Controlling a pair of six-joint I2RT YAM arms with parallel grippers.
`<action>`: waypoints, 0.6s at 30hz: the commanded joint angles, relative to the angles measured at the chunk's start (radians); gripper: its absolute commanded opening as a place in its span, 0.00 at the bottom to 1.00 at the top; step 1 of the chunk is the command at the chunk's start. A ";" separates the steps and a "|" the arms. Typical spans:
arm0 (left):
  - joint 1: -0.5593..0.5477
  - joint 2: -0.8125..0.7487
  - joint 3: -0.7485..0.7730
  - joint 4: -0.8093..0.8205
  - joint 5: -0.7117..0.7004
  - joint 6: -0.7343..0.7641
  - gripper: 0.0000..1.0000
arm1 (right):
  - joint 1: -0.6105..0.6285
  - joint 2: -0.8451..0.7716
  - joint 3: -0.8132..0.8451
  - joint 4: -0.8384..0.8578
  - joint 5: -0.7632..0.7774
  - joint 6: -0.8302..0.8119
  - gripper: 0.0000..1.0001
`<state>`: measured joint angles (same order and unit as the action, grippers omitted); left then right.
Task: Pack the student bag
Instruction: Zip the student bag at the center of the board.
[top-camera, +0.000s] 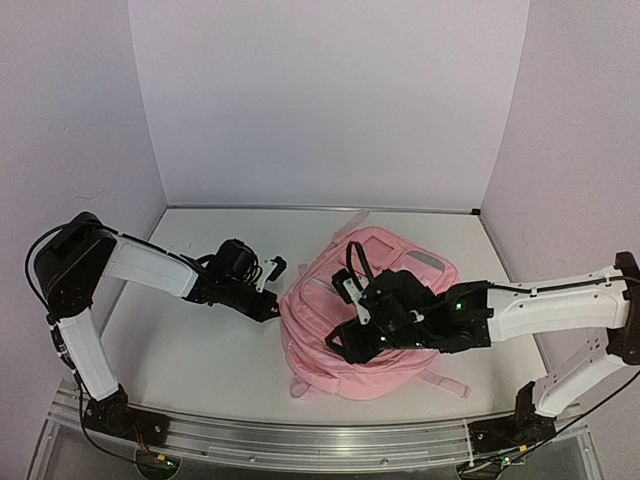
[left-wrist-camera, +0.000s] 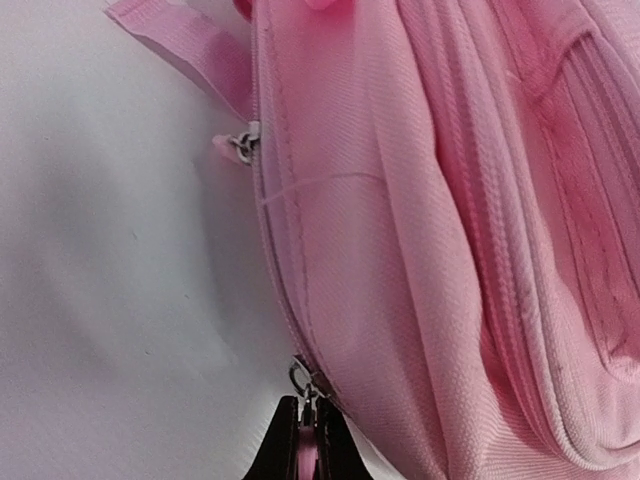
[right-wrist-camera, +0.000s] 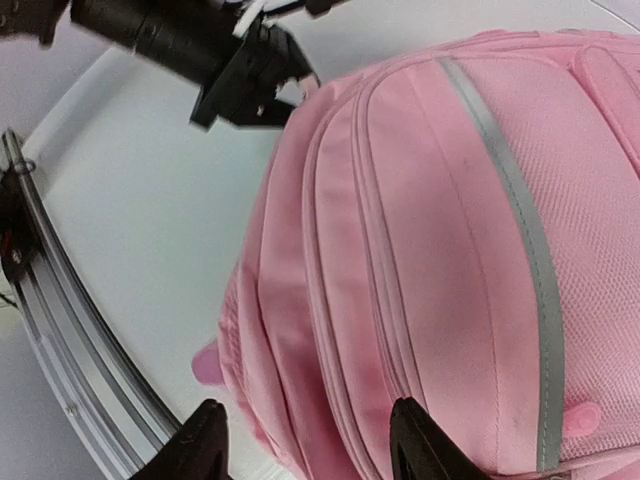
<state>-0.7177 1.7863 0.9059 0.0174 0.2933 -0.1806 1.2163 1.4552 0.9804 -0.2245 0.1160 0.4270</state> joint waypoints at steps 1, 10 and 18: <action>-0.037 -0.095 -0.049 0.097 0.055 -0.014 0.00 | 0.010 0.122 0.139 0.021 0.060 -0.004 0.60; -0.054 -0.128 -0.099 0.157 0.056 -0.052 0.00 | 0.025 0.367 0.318 0.012 0.073 -0.044 0.59; -0.056 -0.139 -0.103 0.164 0.059 -0.053 0.00 | 0.044 0.522 0.404 -0.029 0.207 -0.039 0.56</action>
<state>-0.7605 1.7138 0.8024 0.0957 0.3134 -0.2287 1.2463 1.9132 1.3229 -0.2267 0.2110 0.3882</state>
